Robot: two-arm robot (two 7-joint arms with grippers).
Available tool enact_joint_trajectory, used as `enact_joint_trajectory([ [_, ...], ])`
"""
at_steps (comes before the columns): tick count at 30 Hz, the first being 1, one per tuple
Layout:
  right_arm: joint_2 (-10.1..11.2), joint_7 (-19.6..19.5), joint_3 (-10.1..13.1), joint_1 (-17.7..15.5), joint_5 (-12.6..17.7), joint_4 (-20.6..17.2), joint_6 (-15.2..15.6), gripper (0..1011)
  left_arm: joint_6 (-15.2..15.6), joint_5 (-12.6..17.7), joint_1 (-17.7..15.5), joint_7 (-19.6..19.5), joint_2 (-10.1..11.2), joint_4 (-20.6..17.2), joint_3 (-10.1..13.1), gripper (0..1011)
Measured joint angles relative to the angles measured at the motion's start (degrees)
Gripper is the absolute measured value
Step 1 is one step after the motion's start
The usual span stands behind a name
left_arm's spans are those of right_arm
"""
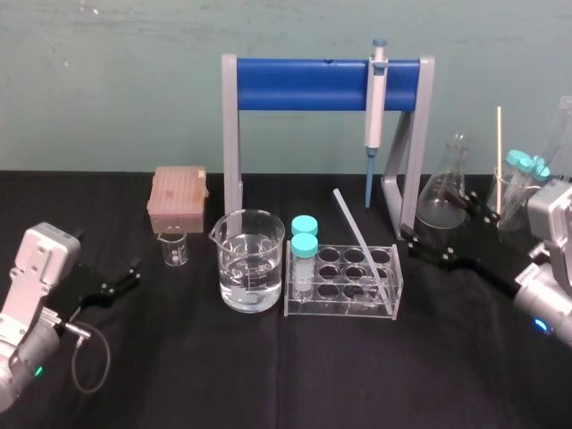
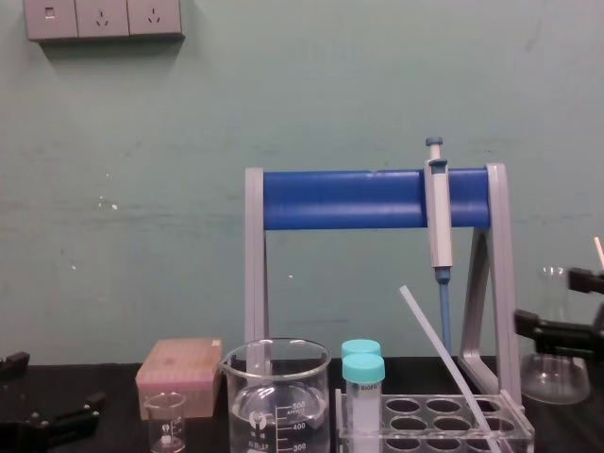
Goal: Pick up the stirring rod with one hand, then place it down.
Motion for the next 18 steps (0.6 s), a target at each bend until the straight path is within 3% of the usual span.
enact_joint_trajectory([
  [6,-1.9,9.0,-1.5,4.9,1.9,4.7,0.0,1003,0.0,0.0,0.0,0.0,0.0,0.0,0.0,1000],
  [18,-6.1,17.1,-2.7,11.5,3.0,13.3,2.2,1003,0.0,0.0,0.0,0.0,0.0,0.0,0.0,1000],
])
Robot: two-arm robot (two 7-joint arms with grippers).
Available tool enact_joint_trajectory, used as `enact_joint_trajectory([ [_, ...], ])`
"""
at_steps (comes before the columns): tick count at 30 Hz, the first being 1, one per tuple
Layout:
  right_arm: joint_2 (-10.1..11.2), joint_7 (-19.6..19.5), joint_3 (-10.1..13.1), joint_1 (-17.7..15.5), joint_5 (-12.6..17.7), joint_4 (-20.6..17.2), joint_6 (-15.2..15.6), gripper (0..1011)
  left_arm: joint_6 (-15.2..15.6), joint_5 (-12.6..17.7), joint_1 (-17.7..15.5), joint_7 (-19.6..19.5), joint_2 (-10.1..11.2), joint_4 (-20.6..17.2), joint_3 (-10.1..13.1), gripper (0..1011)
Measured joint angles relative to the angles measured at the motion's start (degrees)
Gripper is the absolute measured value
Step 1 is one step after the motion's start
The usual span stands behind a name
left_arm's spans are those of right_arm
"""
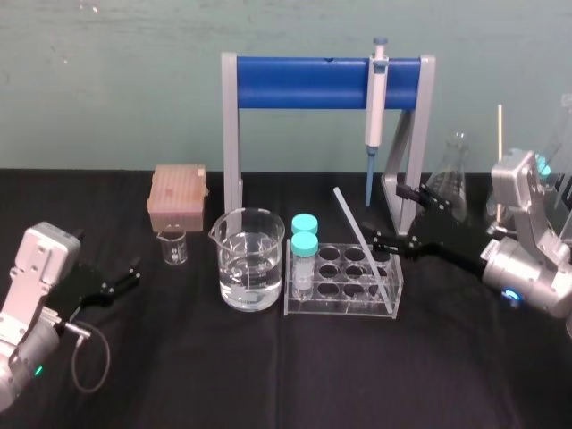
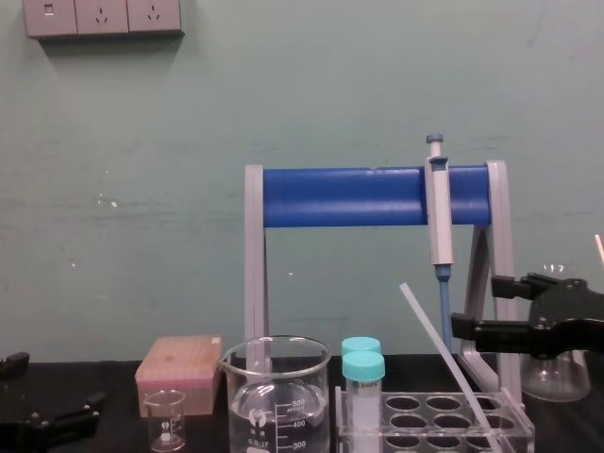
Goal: Pick up the stirring rod with one hand, then place it down.
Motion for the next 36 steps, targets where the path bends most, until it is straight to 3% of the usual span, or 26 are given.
enact_joint_trajectory([
  [11,-4.2,7.9,-0.7,6.0,0.7,9.3,1.0,1003,0.0,0.0,0.0,0.0,0.0,0.0,0.0,1000],
  [23,-8.0,13.0,-1.7,10.1,0.9,18.2,0.5,1003,0.0,0.0,0.0,0.0,0.0,0.0,0.0,1000],
  [30,-9.3,13.7,-1.7,11.6,0.2,21.0,-0.7,1003,0.0,0.0,0.0,0.0,0.0,0.0,0.0,1000],
  [36,-9.4,13.6,-1.6,11.8,0.0,21.2,-0.8,1003,0.0,0.0,0.0,0.0,0.0,0.0,0.0,1000],
])
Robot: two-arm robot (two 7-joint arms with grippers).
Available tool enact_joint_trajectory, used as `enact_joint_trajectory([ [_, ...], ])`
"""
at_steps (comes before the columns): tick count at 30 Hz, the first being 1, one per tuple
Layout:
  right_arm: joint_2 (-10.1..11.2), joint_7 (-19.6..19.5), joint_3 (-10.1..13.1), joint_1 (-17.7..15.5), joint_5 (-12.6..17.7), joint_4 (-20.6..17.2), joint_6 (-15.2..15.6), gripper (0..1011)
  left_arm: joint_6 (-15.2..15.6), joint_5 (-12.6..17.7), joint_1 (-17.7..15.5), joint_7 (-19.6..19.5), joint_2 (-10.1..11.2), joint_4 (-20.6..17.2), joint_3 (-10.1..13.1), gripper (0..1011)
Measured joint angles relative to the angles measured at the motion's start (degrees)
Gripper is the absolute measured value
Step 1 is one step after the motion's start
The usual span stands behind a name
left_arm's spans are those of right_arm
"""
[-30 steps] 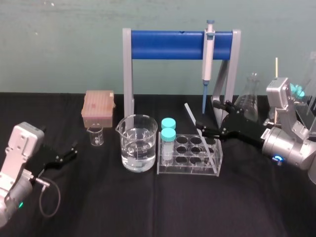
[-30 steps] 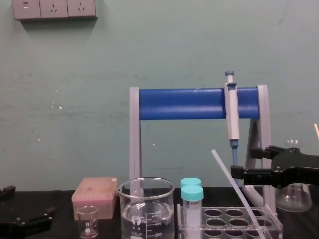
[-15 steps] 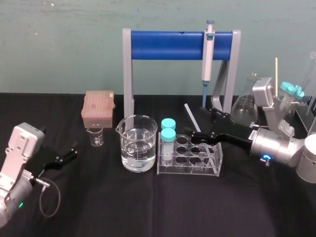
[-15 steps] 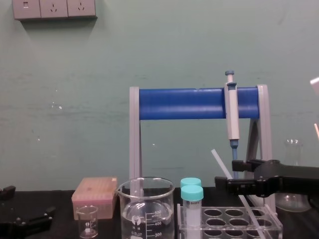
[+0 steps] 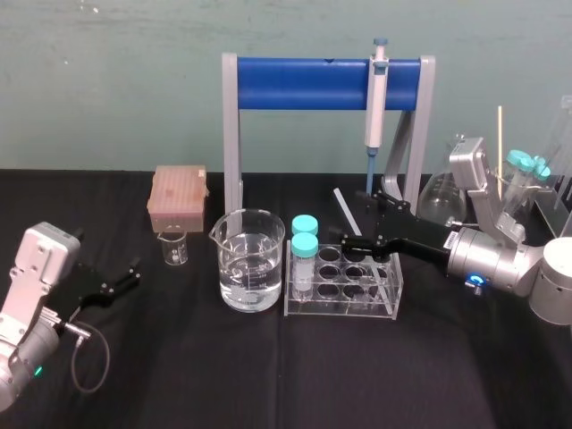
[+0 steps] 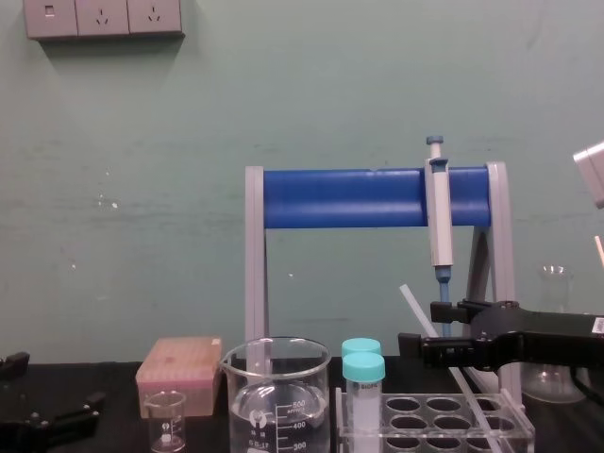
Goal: Pick up the stirring rod with one hand, then place it down.
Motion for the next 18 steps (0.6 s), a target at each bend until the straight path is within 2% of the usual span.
enact_joint_trajectory([
  [18,0.1,0.0,0.0,-0.2,0.0,-0.3,0.0,995,0.0,0.0,0.0,0.0,0.0,0.0,0.0,1000],
])
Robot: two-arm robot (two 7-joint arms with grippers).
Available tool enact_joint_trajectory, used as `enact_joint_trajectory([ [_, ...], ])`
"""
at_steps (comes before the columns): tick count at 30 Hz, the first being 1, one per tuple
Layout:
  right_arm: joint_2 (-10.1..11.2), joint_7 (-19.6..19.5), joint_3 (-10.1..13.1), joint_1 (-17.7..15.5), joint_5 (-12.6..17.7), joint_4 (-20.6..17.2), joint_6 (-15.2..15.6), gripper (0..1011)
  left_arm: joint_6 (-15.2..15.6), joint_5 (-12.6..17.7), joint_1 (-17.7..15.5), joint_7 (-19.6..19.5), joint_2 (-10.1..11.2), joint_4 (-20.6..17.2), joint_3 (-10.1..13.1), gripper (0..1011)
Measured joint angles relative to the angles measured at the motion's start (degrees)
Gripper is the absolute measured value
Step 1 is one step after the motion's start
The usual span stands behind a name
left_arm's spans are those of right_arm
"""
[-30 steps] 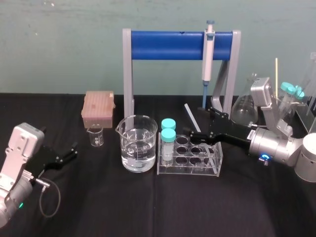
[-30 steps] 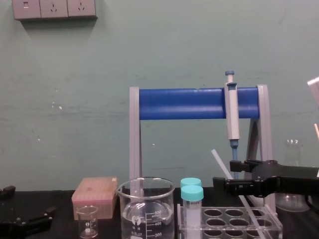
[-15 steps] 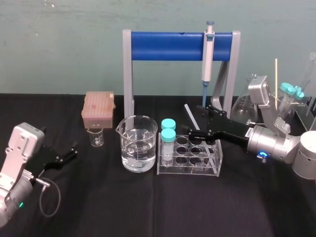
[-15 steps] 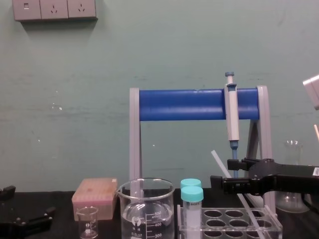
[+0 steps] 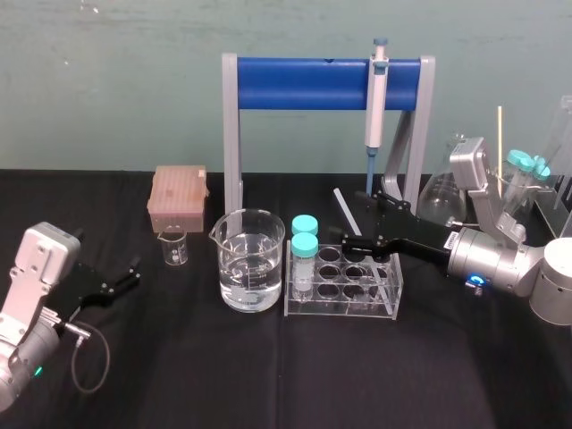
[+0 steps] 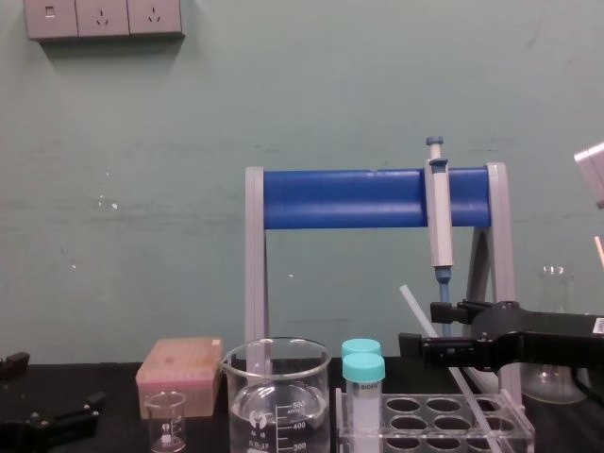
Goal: Pick up the stirring rod with one hand, then place it down.
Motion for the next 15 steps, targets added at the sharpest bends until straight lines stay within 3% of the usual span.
enact_joint_trajectory([
  [6,0.0,0.0,0.0,0.0,0.0,0.0,0.0,891,0.0,0.0,0.0,0.0,0.0,0.0,0.0,1000],
  [15,0.1,0.0,0.0,-0.1,0.0,-0.1,0.0,612,0.0,0.0,0.0,0.0,0.0,0.0,0.0,1000],
])
